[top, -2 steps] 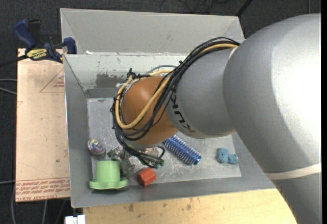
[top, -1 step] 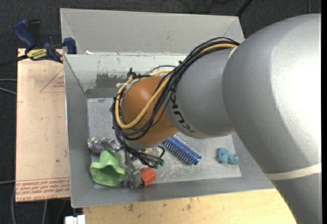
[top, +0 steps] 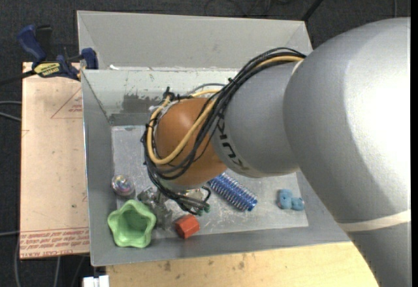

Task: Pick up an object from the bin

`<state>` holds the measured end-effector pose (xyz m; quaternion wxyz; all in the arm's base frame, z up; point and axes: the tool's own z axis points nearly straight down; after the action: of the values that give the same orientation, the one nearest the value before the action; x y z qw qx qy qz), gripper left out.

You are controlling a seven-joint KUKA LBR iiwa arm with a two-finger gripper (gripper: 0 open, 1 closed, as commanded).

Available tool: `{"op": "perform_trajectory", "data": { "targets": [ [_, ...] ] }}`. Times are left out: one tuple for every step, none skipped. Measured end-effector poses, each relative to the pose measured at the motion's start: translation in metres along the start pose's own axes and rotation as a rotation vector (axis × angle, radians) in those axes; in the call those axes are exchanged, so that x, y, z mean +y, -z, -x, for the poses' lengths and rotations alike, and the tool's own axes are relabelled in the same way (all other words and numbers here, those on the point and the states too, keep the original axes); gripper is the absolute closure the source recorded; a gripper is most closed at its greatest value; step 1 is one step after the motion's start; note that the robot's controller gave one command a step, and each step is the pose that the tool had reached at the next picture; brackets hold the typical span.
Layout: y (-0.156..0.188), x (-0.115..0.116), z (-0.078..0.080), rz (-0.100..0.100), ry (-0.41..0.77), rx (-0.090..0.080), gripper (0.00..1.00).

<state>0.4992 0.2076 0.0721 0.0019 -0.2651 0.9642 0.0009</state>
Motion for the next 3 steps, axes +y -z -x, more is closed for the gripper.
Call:
{"op": "perform_trajectory", "data": {
  "targets": [
    [0.000,0.000,0.000,0.000,0.000,0.001,0.00],
    [0.005,0.046,0.010,-0.003,-0.078,-0.015,0.00],
    [0.006,0.044,0.009,-0.003,-0.085,-0.014,1.00]
  ]
}}
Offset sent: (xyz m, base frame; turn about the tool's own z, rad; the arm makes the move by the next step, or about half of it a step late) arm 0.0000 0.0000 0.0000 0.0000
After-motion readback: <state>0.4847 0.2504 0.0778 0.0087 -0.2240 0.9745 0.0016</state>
